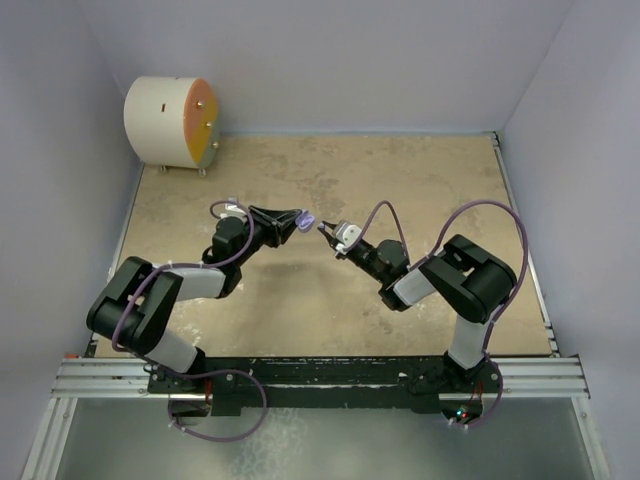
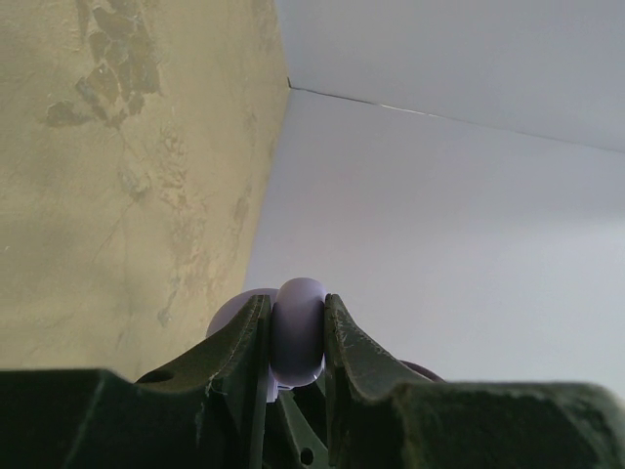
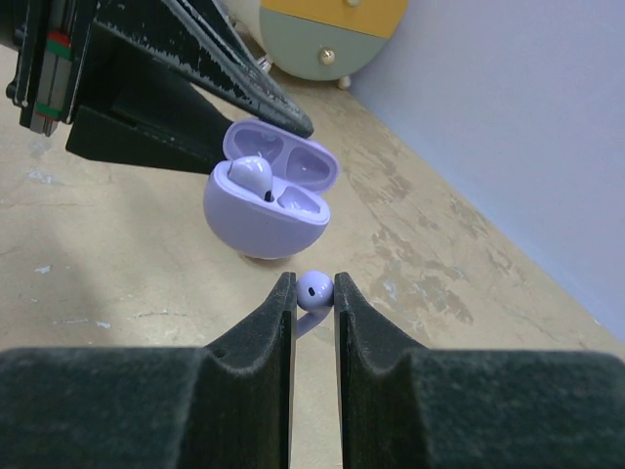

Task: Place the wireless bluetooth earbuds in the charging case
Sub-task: Place the earbud in the charging case.

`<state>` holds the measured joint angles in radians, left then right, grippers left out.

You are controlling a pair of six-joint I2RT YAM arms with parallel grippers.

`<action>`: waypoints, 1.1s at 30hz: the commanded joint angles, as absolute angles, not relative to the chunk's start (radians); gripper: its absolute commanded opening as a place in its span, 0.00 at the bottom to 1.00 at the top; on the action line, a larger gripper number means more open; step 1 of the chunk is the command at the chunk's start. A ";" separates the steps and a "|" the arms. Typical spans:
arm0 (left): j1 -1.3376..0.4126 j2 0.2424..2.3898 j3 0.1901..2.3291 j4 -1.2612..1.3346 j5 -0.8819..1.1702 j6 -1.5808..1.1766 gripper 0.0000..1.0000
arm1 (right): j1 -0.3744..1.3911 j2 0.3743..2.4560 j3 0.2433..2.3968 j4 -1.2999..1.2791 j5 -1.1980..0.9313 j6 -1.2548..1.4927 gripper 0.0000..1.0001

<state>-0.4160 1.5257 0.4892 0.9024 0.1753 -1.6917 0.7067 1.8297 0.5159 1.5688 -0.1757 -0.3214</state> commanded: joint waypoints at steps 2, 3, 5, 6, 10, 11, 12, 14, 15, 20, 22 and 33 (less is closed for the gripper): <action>-0.410 1.549 0.472 0.972 0.175 -1.684 0.00 | 0.710 1.778 0.547 2.386 -0.189 -0.348 0.00; -0.410 1.556 0.470 0.979 0.176 -1.685 0.00 | 0.710 1.775 0.548 2.385 -0.190 -0.347 0.00; -0.411 1.574 0.471 0.993 0.181 -1.687 0.00 | 0.710 1.770 0.551 2.384 -0.192 -0.348 0.00; -0.411 1.583 0.472 1.000 0.186 -1.689 0.00 | 0.711 1.769 0.553 2.385 -0.192 -0.348 0.00; -0.414 1.613 0.478 1.026 0.203 -1.699 0.00 | 0.712 1.763 0.564 2.379 -0.198 -0.351 0.00; -0.416 1.616 0.480 1.031 0.204 -1.700 0.00 | 0.712 1.764 0.568 2.375 -0.201 -0.353 0.00; -0.418 1.617 0.485 1.032 0.207 -1.700 0.00 | 0.712 1.765 0.572 2.371 -0.202 -0.353 0.00; -0.422 1.616 0.492 1.029 0.211 -1.699 0.00 | 0.712 1.768 0.581 2.371 -0.204 -0.352 0.00; -0.423 1.613 0.498 1.024 0.212 -1.696 0.00 | 0.712 1.769 0.585 2.370 -0.204 -0.352 0.00; -0.431 1.609 0.511 1.011 0.214 -1.689 0.00 | 0.714 1.770 0.600 2.362 -0.210 -0.352 0.00; -0.433 1.609 0.516 1.010 0.215 -1.688 0.00 | 0.715 1.772 0.603 2.358 -0.213 -0.353 0.00; -0.436 1.604 0.550 1.001 0.227 -1.690 0.00 | 0.726 1.787 0.609 2.364 -0.216 -0.350 0.00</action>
